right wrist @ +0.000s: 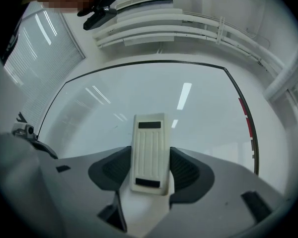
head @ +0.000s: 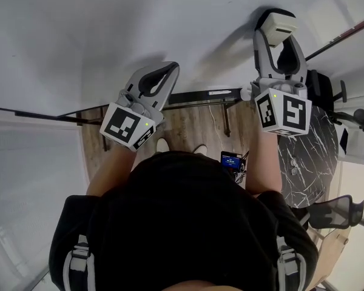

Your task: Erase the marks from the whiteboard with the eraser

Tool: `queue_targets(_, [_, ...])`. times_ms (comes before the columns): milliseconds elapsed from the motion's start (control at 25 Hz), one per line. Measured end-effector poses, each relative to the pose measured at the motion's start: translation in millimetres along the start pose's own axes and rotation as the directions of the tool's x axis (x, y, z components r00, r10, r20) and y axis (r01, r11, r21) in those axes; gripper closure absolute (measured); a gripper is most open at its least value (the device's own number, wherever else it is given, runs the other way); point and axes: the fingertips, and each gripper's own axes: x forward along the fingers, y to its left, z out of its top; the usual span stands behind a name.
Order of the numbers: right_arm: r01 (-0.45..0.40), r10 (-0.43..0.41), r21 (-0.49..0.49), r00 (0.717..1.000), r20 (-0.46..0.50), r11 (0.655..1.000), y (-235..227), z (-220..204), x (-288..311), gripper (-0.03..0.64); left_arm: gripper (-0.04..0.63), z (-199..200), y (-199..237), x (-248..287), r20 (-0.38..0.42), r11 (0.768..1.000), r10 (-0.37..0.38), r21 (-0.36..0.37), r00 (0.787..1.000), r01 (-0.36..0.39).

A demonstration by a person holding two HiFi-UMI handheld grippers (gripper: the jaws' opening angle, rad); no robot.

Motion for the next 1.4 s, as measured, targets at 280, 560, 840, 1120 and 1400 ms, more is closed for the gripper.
queue_targets(280, [-0.105,0.107,-0.037,0.993,0.047,0.994,50,16,5,0.376,0.591,4,25,-12,0.021,0.997,0.075,0.001,0.997,-0.075])
queue_targets(560, [-0.185,0.192,-0.096,0.979,0.073,0.978,100,32,18,0.376,0.591,12,31,-27,0.033,0.995,0.104,0.003,0.994,-0.104])
queue_targets(840, [-0.173,0.183,-0.106,0.979,0.095,0.979,109,34,31,0.376,0.591,11,33,-40,0.03,0.994,0.107,0.002,0.994,-0.108])
queue_targets(1120, [-0.16,0.17,-0.111,0.982,0.088,0.981,104,33,33,0.374,0.591,10,33,-30,0.034,0.996,0.088,-0.006,0.996,-0.088])
queue_targets(1400, [-0.132,0.14,-0.097,0.986,0.087,0.986,84,35,31,0.376,0.591,14,23,-15,0.039,0.998,0.055,-0.005,0.998,-0.055])
